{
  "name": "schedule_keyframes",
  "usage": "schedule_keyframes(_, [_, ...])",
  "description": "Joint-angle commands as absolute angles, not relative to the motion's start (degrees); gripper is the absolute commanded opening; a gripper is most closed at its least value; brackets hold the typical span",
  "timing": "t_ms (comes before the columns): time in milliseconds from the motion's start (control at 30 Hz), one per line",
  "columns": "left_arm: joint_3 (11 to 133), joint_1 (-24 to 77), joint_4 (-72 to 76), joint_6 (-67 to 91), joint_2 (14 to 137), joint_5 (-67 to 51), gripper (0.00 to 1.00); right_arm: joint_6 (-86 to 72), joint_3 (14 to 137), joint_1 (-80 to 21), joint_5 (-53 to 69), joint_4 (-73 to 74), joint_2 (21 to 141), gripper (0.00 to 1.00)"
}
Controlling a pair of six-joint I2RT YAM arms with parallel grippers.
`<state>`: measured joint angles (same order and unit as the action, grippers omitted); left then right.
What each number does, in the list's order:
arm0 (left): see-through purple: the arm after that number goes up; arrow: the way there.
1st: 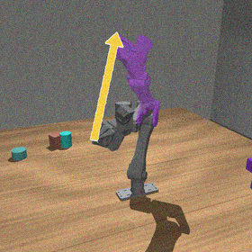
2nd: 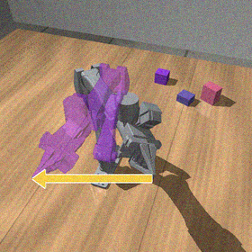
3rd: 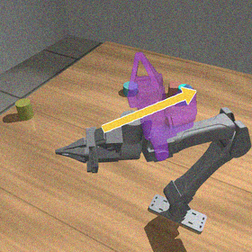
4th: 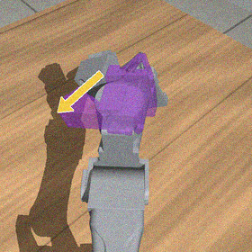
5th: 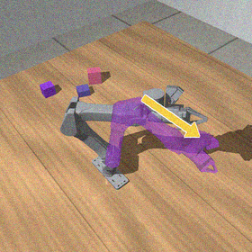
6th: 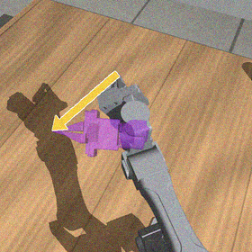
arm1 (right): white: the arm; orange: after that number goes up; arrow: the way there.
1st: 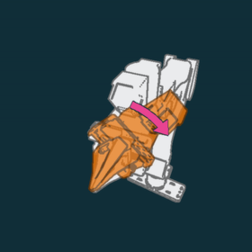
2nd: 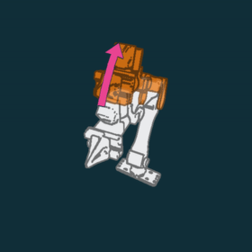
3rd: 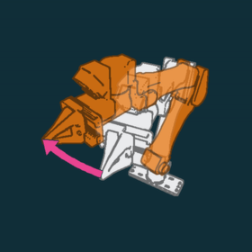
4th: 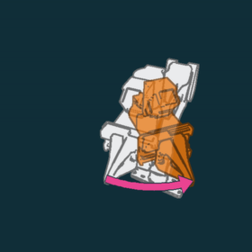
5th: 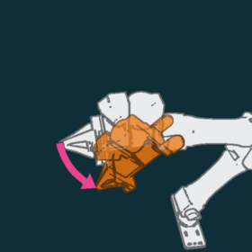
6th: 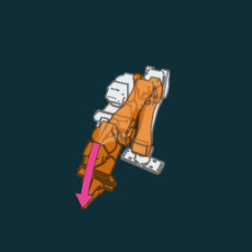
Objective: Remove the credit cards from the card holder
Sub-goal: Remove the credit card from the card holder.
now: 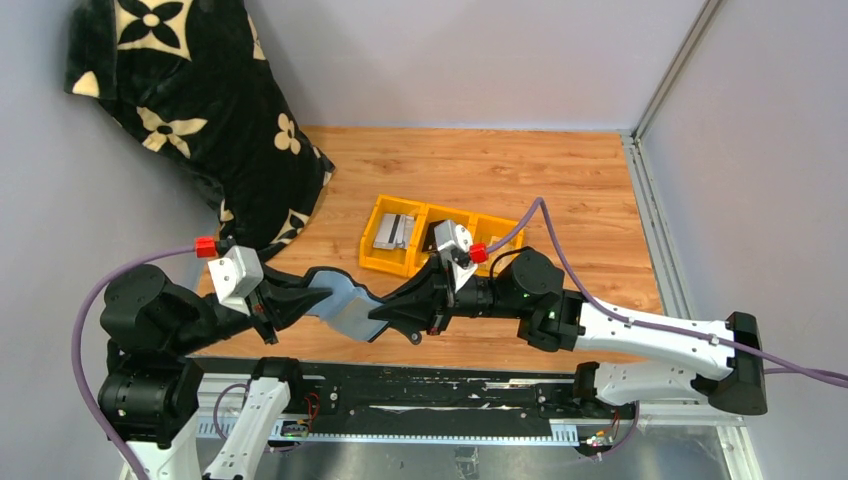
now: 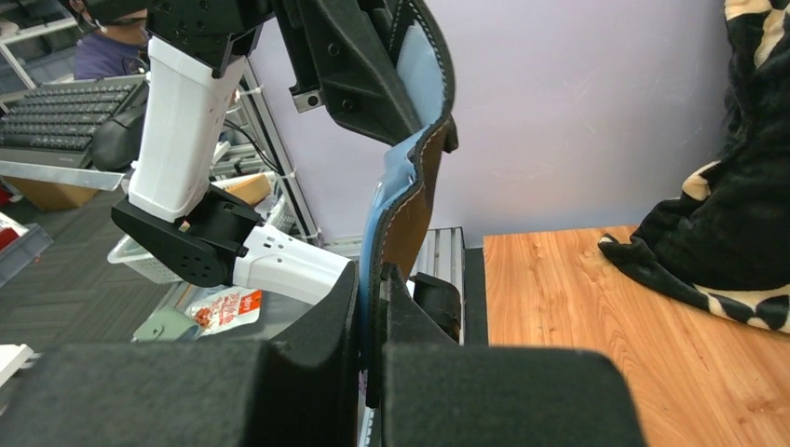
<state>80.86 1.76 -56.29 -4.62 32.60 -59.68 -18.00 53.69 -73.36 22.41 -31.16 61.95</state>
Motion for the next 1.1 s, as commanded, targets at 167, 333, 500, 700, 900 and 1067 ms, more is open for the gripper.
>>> schedule_keyframes(167, [79.21,2.02,-55.72,-7.54,31.55,-58.26,0.0,-15.57,61.04,-76.9,22.91,-29.68,65.35,0.01])
schedule_keyframes(333, [81.6,2.0,-55.57,-6.04,32.3,-59.51,0.0,-16.06,60.09,-76.88,19.85,-26.64,64.61,0.24])
schedule_keyframes(500, [83.49,1.95,-50.46,0.79,32.96,-60.27,0.0,-16.89,57.98,-76.82,17.94,-23.9,62.91,0.39])
schedule_keyframes(700, [82.3,2.0,-42.13,9.27,31.9,-60.21,0.0,-16.41,55.79,-76.82,17.24,-22.93,60.47,0.48])
schedule_keyframes(900, [82.32,1.96,-39.01,13.07,31.98,-60.19,0.0,-14.97,53.93,-76.81,15.03,-22.99,57.1,0.42])
schedule_keyframes(1067, [82.53,1.99,-37.67,15.36,32.32,-60.63,0.0,-14.17,54.35,-76.82,13.91,-23.11,56.53,0.25])
